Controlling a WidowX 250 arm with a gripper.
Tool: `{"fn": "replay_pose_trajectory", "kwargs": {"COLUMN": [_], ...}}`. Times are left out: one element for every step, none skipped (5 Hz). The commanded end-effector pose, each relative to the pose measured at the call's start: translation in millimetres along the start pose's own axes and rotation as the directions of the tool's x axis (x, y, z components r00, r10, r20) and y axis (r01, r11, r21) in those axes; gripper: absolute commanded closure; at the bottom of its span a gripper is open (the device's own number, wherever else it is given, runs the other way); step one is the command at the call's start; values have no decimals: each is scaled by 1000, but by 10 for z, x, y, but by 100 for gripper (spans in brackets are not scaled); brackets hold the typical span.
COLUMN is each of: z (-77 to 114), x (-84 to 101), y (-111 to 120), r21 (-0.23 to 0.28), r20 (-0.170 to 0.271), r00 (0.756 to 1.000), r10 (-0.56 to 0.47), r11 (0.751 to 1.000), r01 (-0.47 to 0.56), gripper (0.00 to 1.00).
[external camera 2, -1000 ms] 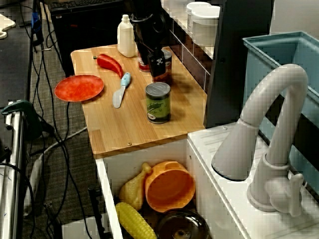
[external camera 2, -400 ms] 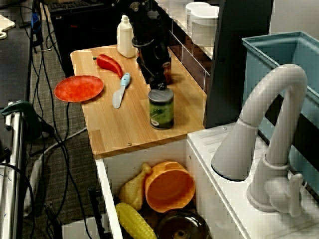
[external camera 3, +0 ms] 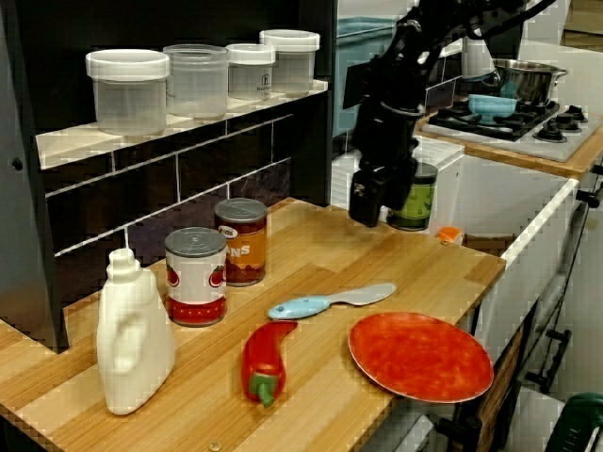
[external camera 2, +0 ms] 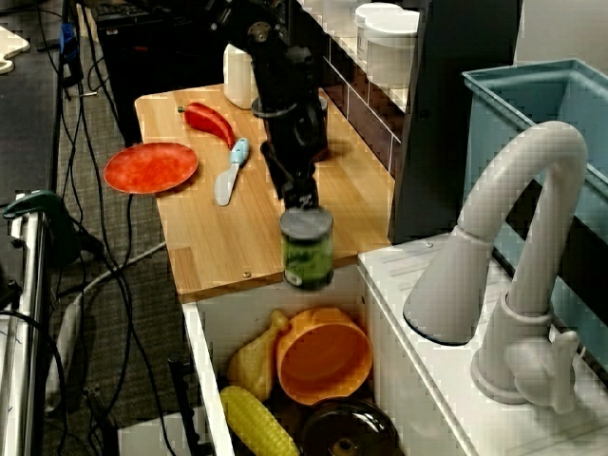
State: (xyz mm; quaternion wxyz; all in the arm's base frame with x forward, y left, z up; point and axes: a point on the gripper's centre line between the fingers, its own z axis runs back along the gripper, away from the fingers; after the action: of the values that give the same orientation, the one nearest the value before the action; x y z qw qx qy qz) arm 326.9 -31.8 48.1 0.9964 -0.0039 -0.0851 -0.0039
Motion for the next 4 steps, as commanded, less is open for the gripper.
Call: {"fn": "replay_pose_trajectory", "kwargs": {"z": [254, 302, 375, 519], "x": [-137, -214, -227, -245], "y": [-296, -295, -199, -181], "r21": [-72, -78, -85, -105], "r20": [5, 3, 3, 7], "r00": [999, 999, 1000, 1000], "r10": [-46, -50, -30, -29], "r11": [996, 996, 996, 994], "r01": [46, 50, 30, 29], "gripper": [0, 0, 0, 0]}}
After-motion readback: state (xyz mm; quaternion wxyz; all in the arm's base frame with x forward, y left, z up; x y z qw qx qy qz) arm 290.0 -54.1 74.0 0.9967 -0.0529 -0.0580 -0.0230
